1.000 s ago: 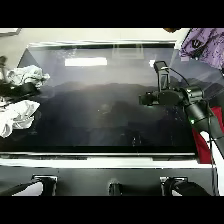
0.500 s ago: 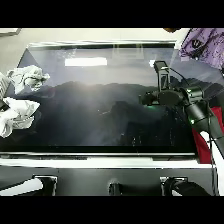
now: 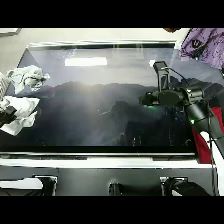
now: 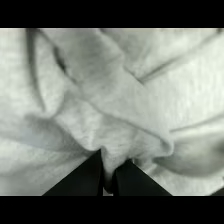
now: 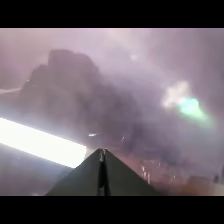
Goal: Fold the clothes and pants, and hang the long-sleeved shirts on hangers.
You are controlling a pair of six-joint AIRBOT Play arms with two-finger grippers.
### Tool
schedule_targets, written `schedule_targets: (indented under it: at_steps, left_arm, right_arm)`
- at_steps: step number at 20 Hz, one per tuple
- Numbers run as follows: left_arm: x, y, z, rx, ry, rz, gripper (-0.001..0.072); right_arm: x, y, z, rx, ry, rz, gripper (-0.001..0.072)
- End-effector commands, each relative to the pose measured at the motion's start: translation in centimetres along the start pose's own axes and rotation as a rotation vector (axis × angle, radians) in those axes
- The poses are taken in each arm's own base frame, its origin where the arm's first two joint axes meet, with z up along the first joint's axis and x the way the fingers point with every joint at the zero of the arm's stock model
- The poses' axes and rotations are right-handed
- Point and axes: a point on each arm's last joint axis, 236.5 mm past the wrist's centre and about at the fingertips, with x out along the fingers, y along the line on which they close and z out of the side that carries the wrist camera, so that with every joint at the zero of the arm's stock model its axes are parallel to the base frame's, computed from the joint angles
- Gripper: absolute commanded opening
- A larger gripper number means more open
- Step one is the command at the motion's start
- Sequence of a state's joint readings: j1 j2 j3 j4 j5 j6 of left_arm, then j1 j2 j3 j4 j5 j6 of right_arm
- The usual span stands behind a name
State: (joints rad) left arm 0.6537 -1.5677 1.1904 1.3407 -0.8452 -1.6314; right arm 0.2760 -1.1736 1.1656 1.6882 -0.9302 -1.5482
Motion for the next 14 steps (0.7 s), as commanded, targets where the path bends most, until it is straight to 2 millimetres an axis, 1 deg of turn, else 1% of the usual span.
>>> schedule_targets:
  at_steps: [1, 3, 4, 5, 6, 7, 8, 9, 11, 12, 13, 14]
  left_arm:
    - [-1.5, -5.7, -1.9, 0.021, 0.045, -0.113, 0.0021]
    - [-4.2, -11.4, -4.1, 0.141, 0.051, -0.177, 0.0021]
    - [-5.9, -15.1, -6.0, 0.205, 0.062, -0.233, 0.0021]
    - [-7.6, -18.9, -8.3, 0.263, 0.079, -0.302, 0.0021]
    - [-9.4, -23.0, -11.3, 0.326, 0.101, -0.384, 0.0022]
    - [-11.0, -26.5, -14.4, 0.367, 0.13, -0.454, 0.0022]
    - [-12.3, -29.8, -18.1, 0.399, 0.172, -0.511, 0.0021]
    - [-13.3, -32.3, -21.8, 0.433, 0.211, -0.551, 0.0022]
    - [-14.8, -36.7, -29.1, 0.524, 0.253, -0.624, 0.0022]
    - [-15.2, -38.4, -32.7, 0.554, 0.274, -0.654, 0.0022]
    - [-15.2, -39.6, -36.0, 0.562, 0.303, -0.671, 0.0022]
    - [-14.8, -40.3, -38.9, 0.558, 0.333, -0.674, 0.0022]
  right_arm:
    - [-0.4, 0.1, -1.3, -0.001, 0.052, 0.001, 0.0034]
    - [-1.4, -0.1, -1.9, -0.01, 0.073, -0.008, 0.0034]
    - [-2.0, -0.3, -2.1, -0.019, 0.079, -0.02, 0.0034]
    - [-2.7, -0.6, -2.4, -0.029, 0.086, -0.034, 0.0035]
    - [-3.4, -0.9, -2.6, -0.044, 0.089, -0.048, 0.0036]
    - [-4.2, -1.3, -2.8, -0.061, 0.092, -0.067, 0.0047]
    - [-4.9, -1.7, -2.9, -0.072, 0.089, -0.087, 0.0119]
    - [-5.7, -2.2, -3.0, -0.083, 0.085, -0.108, 0.0149]
    - [-7.2, -3.6, -3.3, -0.109, 0.089, -0.17, 0.0149]
    - [-7.9, -4.5, -3.5, -0.124, 0.095, -0.21, 0.0149]
    - [-8.4, -5.2, -3.7, -0.135, 0.103, -0.242, 0.0151]
    - [-8.7, -5.9, -3.8, -0.145, 0.108, -0.271, 0.0184]
